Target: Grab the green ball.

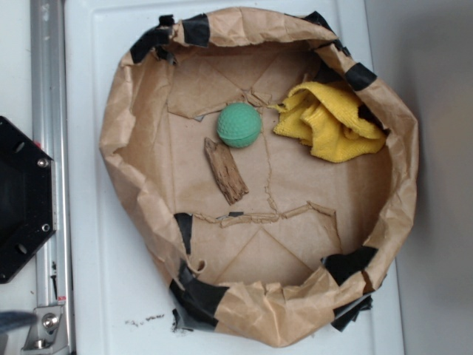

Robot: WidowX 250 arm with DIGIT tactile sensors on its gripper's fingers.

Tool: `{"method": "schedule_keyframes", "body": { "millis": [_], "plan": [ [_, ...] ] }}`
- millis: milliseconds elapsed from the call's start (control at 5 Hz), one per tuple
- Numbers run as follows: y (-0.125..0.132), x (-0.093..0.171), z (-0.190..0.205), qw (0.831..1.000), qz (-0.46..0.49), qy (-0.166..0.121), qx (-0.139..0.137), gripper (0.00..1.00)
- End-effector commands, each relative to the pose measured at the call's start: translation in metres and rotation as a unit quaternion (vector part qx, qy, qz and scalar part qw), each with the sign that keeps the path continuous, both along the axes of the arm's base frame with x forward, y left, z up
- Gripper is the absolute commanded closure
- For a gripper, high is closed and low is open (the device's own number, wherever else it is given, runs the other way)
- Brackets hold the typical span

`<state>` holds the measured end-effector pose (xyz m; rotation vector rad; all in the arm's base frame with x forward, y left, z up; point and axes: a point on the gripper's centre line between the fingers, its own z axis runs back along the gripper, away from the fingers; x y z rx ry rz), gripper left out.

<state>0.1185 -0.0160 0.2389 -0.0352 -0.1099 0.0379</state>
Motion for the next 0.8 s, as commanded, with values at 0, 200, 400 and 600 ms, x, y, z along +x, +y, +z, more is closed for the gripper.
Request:
{"method": "schedule_keyframes", "body": {
  "millis": [0,200,400,600],
  "plan": [
    [0.028,0.093,-0.056,0.988,0.144,-0.053,0.013,0.0],
    [0.041,0.119,-0.091,0.979,0.19,-0.056,0.039,0.0],
    [0.057,0.126,-0.135,0.972,0.224,-0.031,0.062,0.0],
    [0.066,0.122,-0.156,0.966,0.245,-0.02,0.083,0.0]
  ]
}}
